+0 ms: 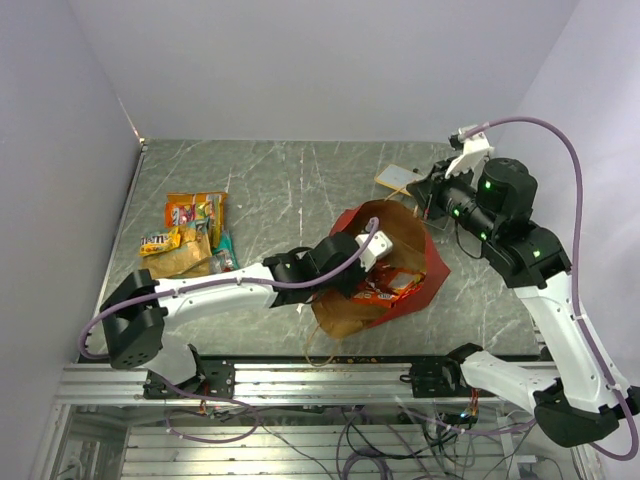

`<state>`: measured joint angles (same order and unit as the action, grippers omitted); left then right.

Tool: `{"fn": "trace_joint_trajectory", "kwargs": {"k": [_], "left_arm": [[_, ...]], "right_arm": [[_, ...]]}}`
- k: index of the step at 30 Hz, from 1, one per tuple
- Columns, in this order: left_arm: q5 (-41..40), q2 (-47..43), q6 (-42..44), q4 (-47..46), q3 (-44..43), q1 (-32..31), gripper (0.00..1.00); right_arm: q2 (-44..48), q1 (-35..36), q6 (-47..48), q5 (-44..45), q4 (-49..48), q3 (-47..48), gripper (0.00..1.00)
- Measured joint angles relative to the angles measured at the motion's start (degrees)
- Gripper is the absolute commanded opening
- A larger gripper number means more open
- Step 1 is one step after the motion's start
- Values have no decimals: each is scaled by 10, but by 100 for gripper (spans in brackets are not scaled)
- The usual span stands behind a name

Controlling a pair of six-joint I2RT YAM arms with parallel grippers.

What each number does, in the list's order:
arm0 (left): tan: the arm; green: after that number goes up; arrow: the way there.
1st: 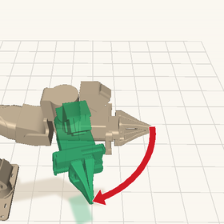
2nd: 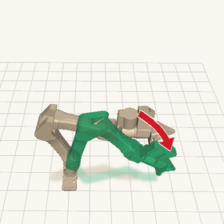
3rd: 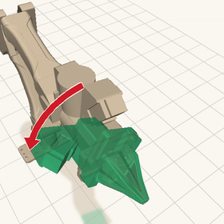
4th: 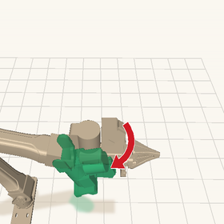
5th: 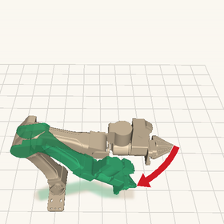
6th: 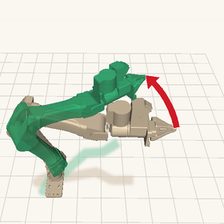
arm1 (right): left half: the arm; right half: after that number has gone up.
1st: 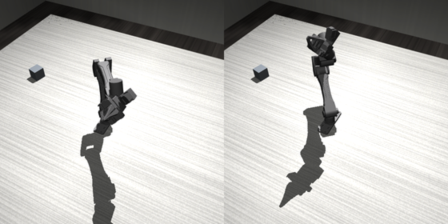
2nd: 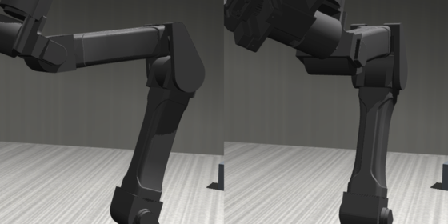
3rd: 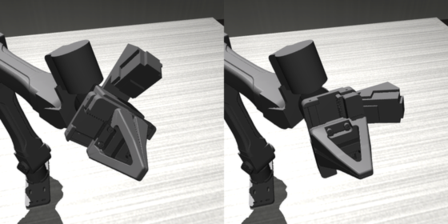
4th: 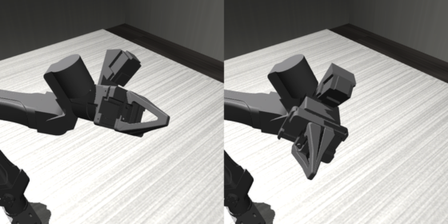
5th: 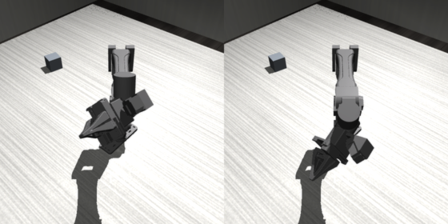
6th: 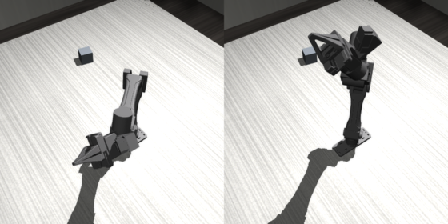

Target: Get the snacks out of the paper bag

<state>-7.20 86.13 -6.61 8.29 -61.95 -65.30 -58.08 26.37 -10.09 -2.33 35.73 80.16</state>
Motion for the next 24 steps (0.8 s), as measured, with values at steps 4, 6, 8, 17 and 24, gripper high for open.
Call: {"fn": "trace_joint_trajectory", "kwargs": {"k": [4,6,8,17,24], "left_arm": [[1,-15,-2,44,-49,0,7],[1,-30,-3,59,-70,0,7],[0,-55,-3,70,-87,0,7],[-22,-144,-28,103,-153,13,7],[-78,-147,-40,165,-273,26,7]], "right_arm": [[2,0,-4,4,2,-12,0],[3,0,-6,5,2,-16,0],[4,0,-7,7,2,-19,0],[4,0,-16,7,2,-20,0],[4,0,-19,3,1,-21,0]]}}
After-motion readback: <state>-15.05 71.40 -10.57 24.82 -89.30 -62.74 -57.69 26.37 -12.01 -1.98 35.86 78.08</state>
